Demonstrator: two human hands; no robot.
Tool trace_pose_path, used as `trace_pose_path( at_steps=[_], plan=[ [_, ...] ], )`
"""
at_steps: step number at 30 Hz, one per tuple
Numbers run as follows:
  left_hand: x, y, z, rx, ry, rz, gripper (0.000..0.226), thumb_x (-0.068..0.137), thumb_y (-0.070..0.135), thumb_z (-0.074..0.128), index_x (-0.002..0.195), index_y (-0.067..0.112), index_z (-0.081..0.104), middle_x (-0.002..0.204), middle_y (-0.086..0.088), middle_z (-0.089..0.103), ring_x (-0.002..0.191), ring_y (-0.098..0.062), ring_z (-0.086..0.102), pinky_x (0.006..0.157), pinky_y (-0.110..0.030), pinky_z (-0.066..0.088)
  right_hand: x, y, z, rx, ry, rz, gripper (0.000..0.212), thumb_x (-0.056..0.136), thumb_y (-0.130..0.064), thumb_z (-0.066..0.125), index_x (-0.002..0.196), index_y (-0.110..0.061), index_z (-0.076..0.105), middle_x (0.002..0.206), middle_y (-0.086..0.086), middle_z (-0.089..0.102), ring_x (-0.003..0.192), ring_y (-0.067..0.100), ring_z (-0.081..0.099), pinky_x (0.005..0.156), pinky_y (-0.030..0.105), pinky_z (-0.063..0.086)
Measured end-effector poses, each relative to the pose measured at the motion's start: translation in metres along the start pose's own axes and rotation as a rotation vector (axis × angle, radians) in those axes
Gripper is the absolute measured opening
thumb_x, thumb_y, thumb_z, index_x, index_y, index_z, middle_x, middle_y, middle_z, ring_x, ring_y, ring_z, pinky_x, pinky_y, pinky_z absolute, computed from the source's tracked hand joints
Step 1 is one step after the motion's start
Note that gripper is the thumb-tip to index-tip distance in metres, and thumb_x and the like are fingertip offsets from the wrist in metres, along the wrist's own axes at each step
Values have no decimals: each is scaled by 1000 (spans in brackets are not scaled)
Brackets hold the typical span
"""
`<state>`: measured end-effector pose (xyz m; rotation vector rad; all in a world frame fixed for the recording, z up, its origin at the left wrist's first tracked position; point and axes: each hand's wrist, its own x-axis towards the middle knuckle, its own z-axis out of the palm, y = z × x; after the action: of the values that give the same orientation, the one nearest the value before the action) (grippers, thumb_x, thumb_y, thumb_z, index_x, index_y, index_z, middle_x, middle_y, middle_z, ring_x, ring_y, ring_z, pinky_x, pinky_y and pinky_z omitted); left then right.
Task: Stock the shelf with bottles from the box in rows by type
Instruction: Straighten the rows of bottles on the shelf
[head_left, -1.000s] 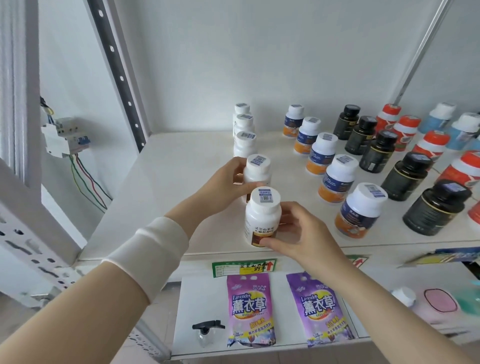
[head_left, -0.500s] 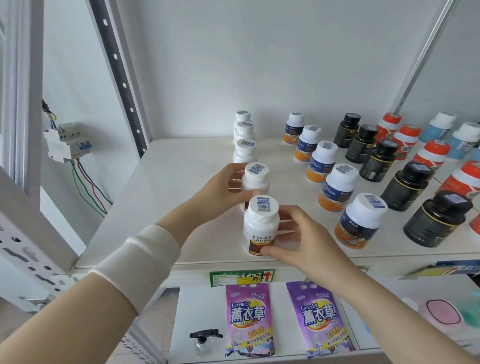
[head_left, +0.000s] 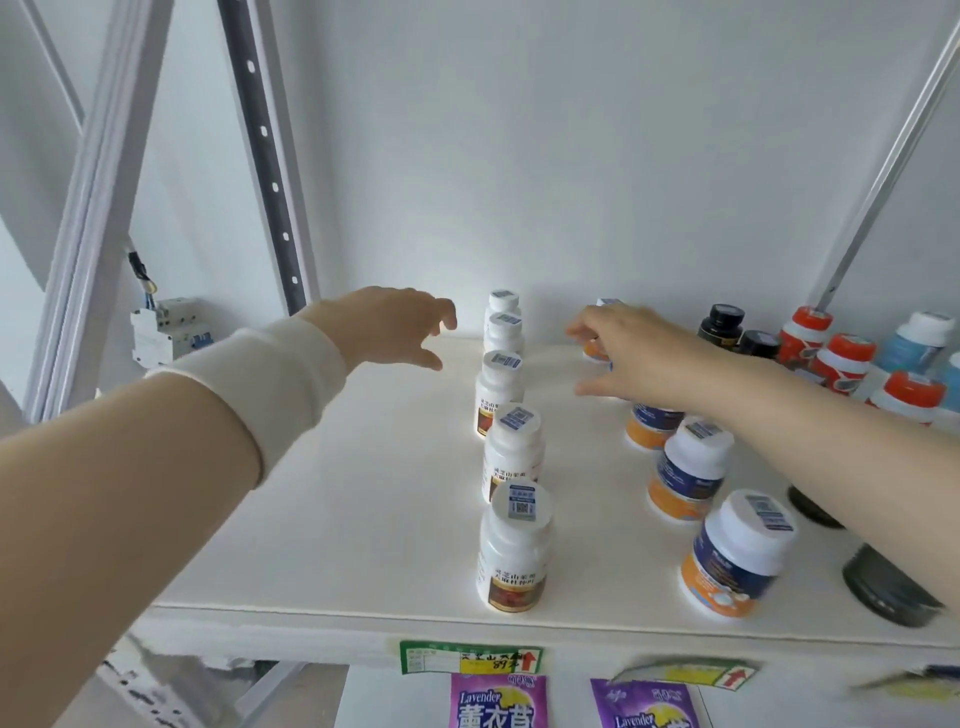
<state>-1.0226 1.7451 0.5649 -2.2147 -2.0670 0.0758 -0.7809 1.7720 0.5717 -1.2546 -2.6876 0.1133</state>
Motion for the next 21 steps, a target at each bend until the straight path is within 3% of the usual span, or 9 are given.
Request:
trace_pose_path(
  at_steps=[5,9,12,16,18,21],
  plan=[
    [36,-7,19,-332,21,-30,54,87,38,61,133,19,40,130,1,55,115,-20,54,96,-33,43,33,-8,16,100,-74,26,64,78,-34,71,133,-15,42,133,0,51,120,17,49,99,29,40],
    [61,-4,41,-760,108,-49,59,83,36,67,132,18,42,129,1,54,108,-15,56,83,-24,43,44,-6,31,309,-145,103,68,71,-43,74,129,-23,45,128,-7,54,112,12,56,99,35,46],
    [77,1,58,-970,113,-22,58,83,31,68,133,16,42,127,0,55,101,-11,56,80,-20,46,49,-5,43,418,-168,139,64,68,-41,78,124,-28,48,122,-10,55,107,8,57,95,33,49],
    [89,10,72,-1086,143,0,54,84,27,67,132,16,43,117,6,54,101,-8,52,78,-16,43,56,-5,51,527,-188,174,59,68,-33,80,118,-29,50,112,-15,56,105,7,58,89,25,48],
    [94,15,77,-1117,182,4,51,84,27,68,129,17,45,113,10,53,100,-8,53,74,-11,44,58,-6,55,549,-189,177,57,67,-32,80,115,-30,51,107,-16,58,103,8,60,91,29,50],
    [99,20,83,-1181,226,-13,45,84,27,68,124,18,49,110,10,57,104,-14,58,82,-19,46,60,-6,58,548,-190,167,50,67,-33,80,109,-30,53,112,-8,63,99,14,65,92,38,51]
  ],
)
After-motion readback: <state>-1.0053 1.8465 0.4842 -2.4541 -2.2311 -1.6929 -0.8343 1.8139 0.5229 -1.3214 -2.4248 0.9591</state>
